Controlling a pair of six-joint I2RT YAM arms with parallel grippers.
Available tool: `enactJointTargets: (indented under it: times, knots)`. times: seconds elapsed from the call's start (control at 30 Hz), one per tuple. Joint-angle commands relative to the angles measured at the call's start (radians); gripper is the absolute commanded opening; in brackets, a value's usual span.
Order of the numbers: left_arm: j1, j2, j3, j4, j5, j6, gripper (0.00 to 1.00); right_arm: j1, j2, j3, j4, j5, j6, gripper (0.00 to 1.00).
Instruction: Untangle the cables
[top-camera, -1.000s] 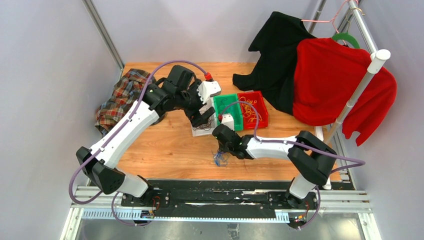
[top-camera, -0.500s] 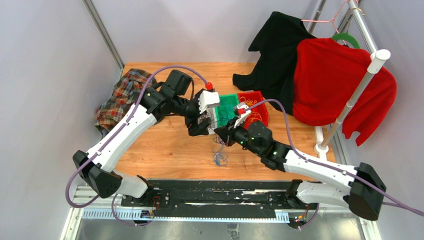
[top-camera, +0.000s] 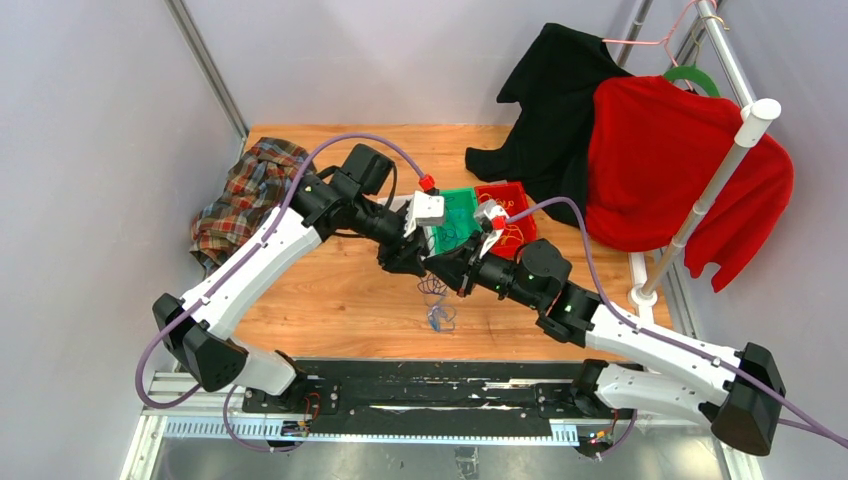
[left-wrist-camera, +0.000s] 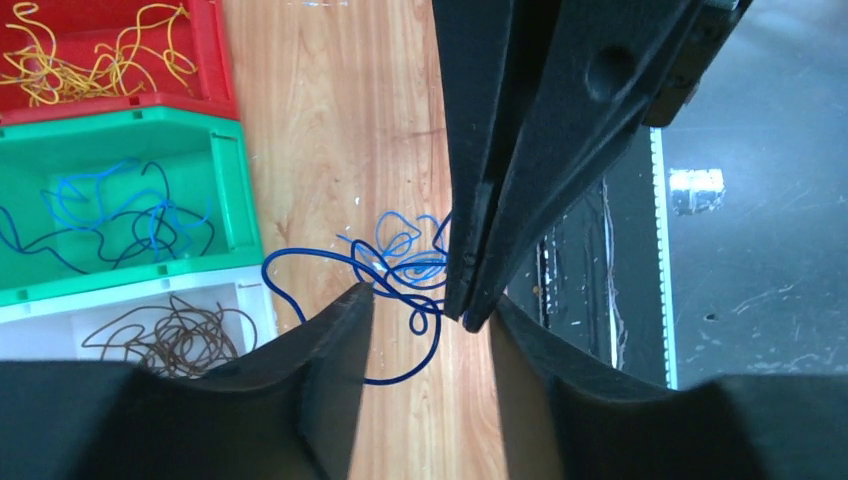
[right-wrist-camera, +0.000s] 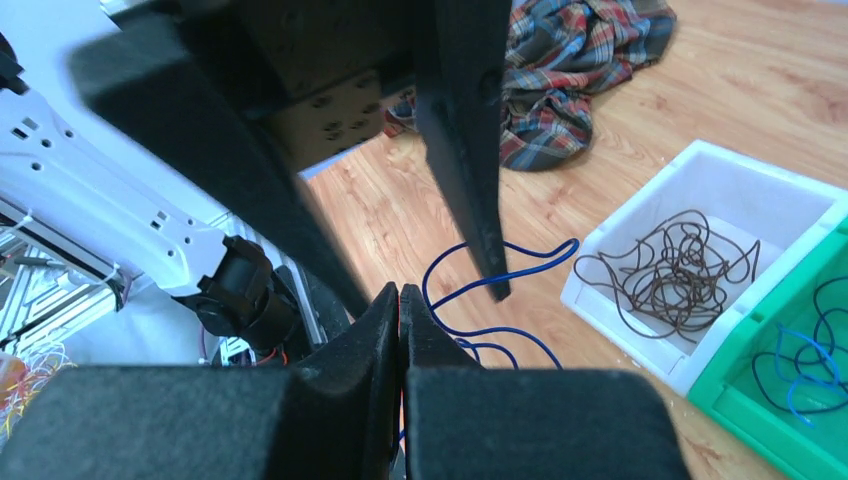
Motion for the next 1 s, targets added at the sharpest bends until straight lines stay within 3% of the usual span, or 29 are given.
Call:
enactJointTargets:
  times: [0.0,0.1,0.2,0.23,0.3,0.4,0.5,0.57,0.87,0.97]
  knots:
    - [-0.005,0.006,0.012,-0.003,0.024,0.005,0.45,-0.014,-0.027,0.042,0.043,-0.011,-0.003,0.01]
    - [-0.005,0.01,0.013,-0.003,0.029,-0.001,0.34,-0.024,-0.028,0.048,0.044,0.0,-0.003,0.01]
    - [-0.005,0.021,0.029,-0.003,0.013,-0.001,0.03,-0.034,-0.028,0.052,0.033,0.016,-0.003,0.02]
    - [-0.005,0.03,0.041,-0.001,-0.003,-0.011,0.01,-0.038,-0.031,0.052,0.025,0.034,-0.004,0.03]
    - [-0.005,0.059,0.065,0.019,-0.048,-0.054,0.01,-0.048,-0.037,0.045,0.014,0.081,0.002,0.09]
    - [-0.005,0.084,0.068,0.117,-0.135,-0.141,0.01,-0.059,-0.061,0.032,-0.021,0.215,0.0,0.33]
    - [-0.005,0.111,0.059,0.26,-0.262,-0.229,0.01,-0.063,-0.1,0.018,-0.08,0.4,-0.021,0.43]
    - [-0.005,0.14,0.066,0.344,-0.337,-0.266,0.01,-0.065,-0.119,0.016,-0.132,0.505,-0.036,0.6]
    - [-0.005,0.425,0.262,0.418,-0.427,-0.27,0.01,-0.071,-0.2,-0.044,-0.217,0.681,-0.074,0.64]
    - [-0.007,0.504,0.291,0.428,-0.513,-0.24,0.01,-0.071,-0.206,-0.048,-0.258,0.715,-0.075,0.66]
